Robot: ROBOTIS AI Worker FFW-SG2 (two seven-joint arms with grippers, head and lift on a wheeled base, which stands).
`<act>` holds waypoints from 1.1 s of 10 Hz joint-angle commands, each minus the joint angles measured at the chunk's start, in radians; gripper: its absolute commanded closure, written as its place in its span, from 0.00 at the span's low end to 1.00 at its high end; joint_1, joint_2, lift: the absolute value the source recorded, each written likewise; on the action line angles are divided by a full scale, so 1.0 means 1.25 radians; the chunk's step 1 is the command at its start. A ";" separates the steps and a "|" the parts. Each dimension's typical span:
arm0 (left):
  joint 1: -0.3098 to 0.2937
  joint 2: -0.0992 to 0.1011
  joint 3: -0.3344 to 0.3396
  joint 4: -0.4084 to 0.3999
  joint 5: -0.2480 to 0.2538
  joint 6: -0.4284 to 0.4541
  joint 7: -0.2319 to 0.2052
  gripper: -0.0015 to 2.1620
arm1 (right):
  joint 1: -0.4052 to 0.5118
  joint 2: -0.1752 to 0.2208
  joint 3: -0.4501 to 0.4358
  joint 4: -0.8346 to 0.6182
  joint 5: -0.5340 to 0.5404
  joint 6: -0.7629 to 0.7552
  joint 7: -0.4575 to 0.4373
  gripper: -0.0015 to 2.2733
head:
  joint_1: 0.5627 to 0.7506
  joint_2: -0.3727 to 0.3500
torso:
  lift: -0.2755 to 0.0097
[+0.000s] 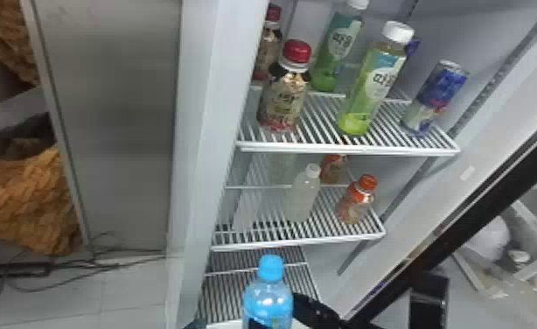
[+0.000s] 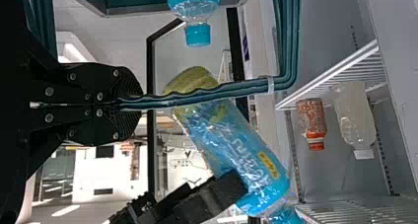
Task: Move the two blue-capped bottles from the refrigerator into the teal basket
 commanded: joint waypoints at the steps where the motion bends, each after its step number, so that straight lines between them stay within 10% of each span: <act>1: 0.001 0.000 0.000 0.000 0.000 0.000 0.000 0.54 | 0.005 -0.002 -0.003 -0.003 -0.002 0.032 0.007 0.28 | 0.70 0.03 | 0.38; 11: -0.001 -0.003 0.002 0.000 0.004 -0.006 0.000 0.54 | -0.127 0.005 0.038 0.258 -0.026 0.026 0.094 0.28 | 0.70 0.03 | 0.38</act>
